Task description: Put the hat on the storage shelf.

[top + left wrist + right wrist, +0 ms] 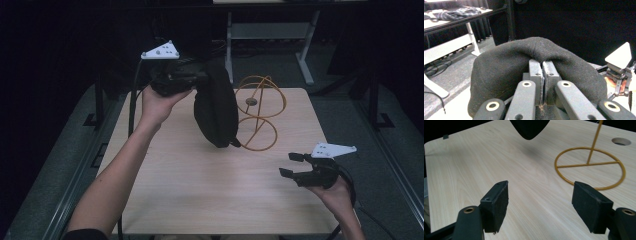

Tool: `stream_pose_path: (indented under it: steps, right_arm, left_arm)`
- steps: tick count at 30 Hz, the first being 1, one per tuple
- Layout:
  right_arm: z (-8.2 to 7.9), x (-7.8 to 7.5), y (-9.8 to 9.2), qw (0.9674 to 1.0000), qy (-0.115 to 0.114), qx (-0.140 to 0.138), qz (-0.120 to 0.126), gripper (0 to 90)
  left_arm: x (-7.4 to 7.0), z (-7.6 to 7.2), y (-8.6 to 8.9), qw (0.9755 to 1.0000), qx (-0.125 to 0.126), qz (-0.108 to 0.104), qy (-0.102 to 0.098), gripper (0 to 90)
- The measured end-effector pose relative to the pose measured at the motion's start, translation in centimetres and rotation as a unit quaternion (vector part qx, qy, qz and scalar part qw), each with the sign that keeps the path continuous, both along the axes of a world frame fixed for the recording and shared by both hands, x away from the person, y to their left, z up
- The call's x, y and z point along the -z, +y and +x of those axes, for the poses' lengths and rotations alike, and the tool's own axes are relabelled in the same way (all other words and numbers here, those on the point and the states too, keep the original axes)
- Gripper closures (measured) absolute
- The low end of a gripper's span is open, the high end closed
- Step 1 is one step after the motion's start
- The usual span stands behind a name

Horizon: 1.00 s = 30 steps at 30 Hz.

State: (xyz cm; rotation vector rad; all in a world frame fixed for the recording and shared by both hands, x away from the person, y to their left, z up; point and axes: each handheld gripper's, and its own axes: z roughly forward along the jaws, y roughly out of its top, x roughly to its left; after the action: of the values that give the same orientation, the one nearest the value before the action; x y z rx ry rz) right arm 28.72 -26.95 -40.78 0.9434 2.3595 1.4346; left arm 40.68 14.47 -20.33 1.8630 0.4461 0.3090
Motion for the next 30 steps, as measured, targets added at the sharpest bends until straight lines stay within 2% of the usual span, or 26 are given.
stream_pose_path:
  steps: [14, 18, 22, 24, 25, 30]
  right_arm:
    - [0.0, -0.2, -1.3, 0.9996, -0.011, 0.019, 0.017, 28.5]
    - [-0.1, -0.3, -2.0, 0.9991, -0.017, 0.028, 0.025, 28.5]
    - [-0.1, -0.3, -2.2, 0.9990, -0.019, 0.032, 0.027, 28.6]
    - [0.0, -0.3, -2.4, 0.9988, -0.018, 0.034, 0.029, 28.7]
    - [0.0, -0.3, -2.4, 0.9988, -0.018, 0.034, 0.029, 28.7]
    - [0.0, -0.3, -2.8, 0.9985, -0.018, 0.039, 0.033, 28.8]
  left_arm:
    - [-2.5, 3.4, -3.5, 1.0000, 0.003, -0.003, 0.006, 88.4]
    - [-3.4, 4.3, -5.0, 0.9999, 0.006, 0.009, 0.001, 88.4]
    - [-4.1, 5.2, -6.9, 0.9998, 0.012, 0.013, 0.003, 88.4]
    - [-4.3, 5.7, -8.5, 0.9996, 0.017, 0.024, 0.000, 88.4]
    - [-4.3, 5.7, -8.5, 0.9996, 0.017, 0.024, 0.000, 88.4]
    - [-4.2, 6.8, -10.8, 0.9990, 0.025, 0.038, 0.005, 88.4]
